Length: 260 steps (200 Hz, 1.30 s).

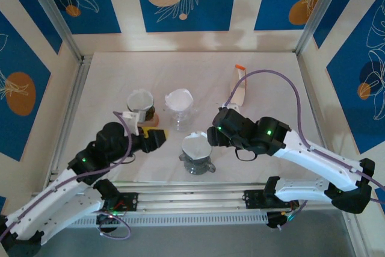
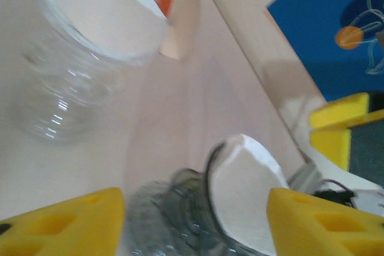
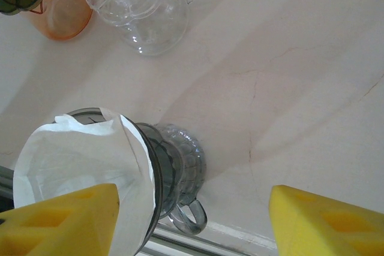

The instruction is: Place the coffee filter in the dripper

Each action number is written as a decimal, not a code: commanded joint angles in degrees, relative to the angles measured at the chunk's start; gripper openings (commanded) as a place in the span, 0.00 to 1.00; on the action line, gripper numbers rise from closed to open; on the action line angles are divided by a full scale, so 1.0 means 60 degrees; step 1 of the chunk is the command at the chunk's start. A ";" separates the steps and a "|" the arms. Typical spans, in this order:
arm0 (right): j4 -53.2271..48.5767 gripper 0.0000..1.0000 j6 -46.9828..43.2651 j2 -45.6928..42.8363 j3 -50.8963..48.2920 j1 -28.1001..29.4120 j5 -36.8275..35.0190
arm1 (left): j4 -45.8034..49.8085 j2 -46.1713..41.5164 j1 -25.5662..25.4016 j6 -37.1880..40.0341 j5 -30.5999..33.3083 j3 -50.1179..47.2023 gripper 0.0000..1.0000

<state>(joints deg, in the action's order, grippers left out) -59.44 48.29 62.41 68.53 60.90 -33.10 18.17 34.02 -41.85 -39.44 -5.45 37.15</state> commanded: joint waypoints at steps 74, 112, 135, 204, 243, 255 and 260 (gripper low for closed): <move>0.1151 0.67 -0.0400 -0.0547 -0.0777 -0.0046 -0.0335 | 0.1238 -0.0162 0.4901 -0.0577 0.0123 0.0061 0.10; 0.0851 0.67 -0.0323 -0.0980 -0.1346 -0.0044 -0.0108 | -0.0027 0.0572 0.6062 -0.1399 -0.0667 -0.0461 0.05; 0.0363 0.67 0.0126 -0.1552 -0.2181 0.0000 0.0226 | -0.0017 0.0606 0.6259 -0.1398 -0.0572 -0.0629 0.09; 0.2504 0.65 0.0208 -0.3843 -0.5772 0.0140 0.3110 | -0.0402 0.0412 0.6843 -0.1842 -0.1426 -0.1570 0.05; 0.4102 0.61 0.0145 -0.2757 -0.6505 0.0559 0.3494 | -0.0273 0.0425 0.6842 -0.1769 -0.1450 -0.1648 0.06; 0.4268 0.60 0.0143 -0.2312 -0.6495 0.0723 0.3406 | -0.0214 0.0433 0.6853 -0.1754 -0.1414 -0.1696 0.05; 0.4301 0.59 0.0178 -0.2166 -0.6497 0.0786 0.3336 | -0.0213 0.0446 0.6857 -0.1747 -0.1377 -0.1727 0.05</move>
<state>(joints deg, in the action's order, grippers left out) -39.81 49.04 46.54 29.65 64.10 -15.05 17.93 36.91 -1.50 -49.63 -12.64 27.46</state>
